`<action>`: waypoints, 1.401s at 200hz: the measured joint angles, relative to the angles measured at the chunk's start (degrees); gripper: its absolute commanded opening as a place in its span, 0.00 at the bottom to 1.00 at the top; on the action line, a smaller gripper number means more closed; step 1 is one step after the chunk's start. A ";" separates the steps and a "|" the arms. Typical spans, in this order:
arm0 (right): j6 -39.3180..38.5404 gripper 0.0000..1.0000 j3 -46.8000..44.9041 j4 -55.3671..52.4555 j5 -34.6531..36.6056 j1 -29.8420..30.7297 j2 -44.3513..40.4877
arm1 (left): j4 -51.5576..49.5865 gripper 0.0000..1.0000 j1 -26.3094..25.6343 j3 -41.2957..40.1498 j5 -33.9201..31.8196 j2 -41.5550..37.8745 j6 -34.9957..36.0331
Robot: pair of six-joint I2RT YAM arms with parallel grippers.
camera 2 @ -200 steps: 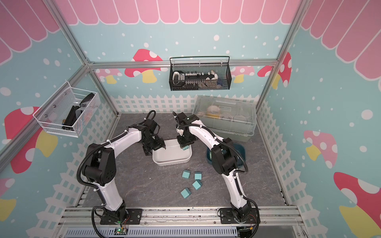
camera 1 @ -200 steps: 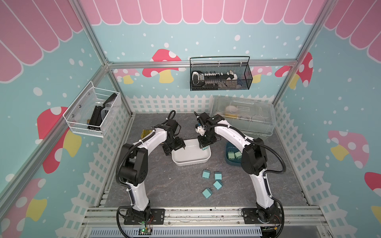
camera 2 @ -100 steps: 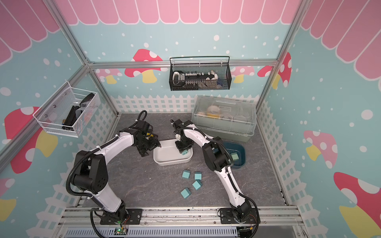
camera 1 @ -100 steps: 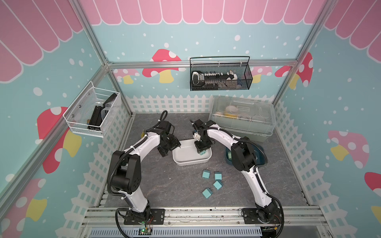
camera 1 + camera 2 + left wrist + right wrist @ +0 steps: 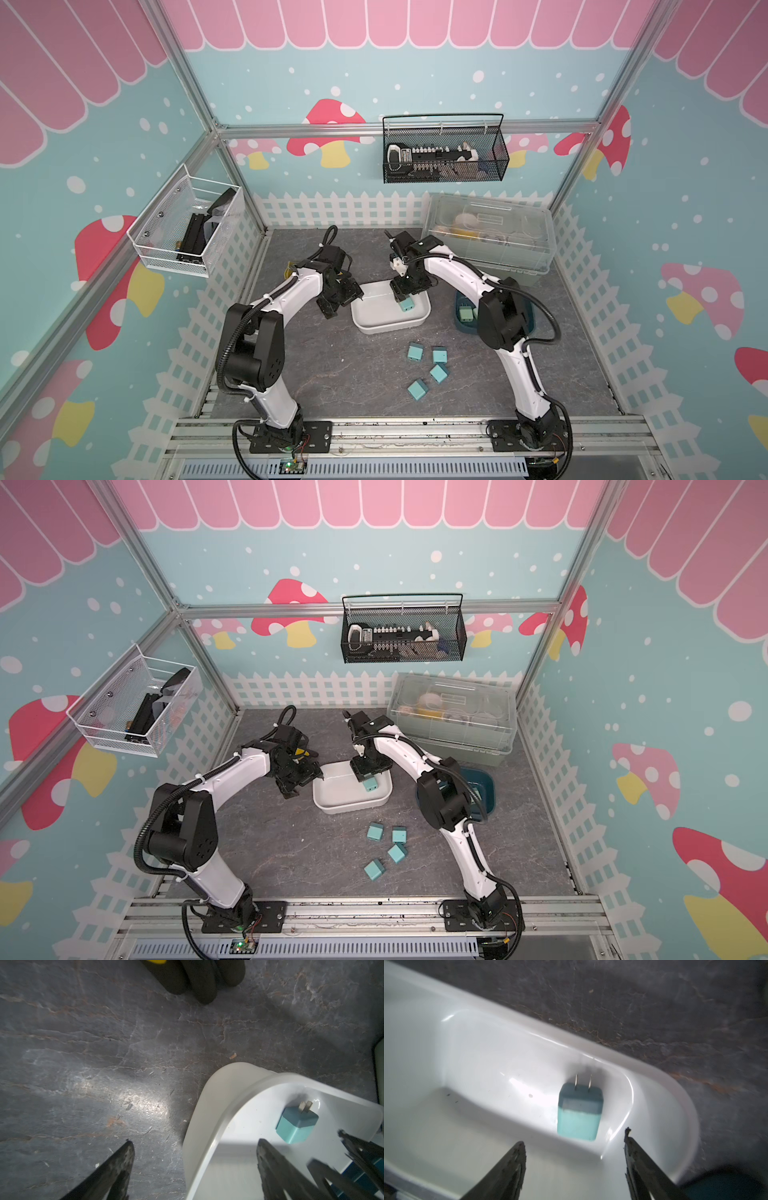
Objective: Place the plugs by color into the storage box
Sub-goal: Place the plug in the storage box, then move the storage box to the center of the board.
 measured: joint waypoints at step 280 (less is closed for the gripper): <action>28.55 0.62 -54.66 21.51 -2.27 1.18 -24.17 | 0.59 0.89 -1.14 2.40 1.95 4.72 2.58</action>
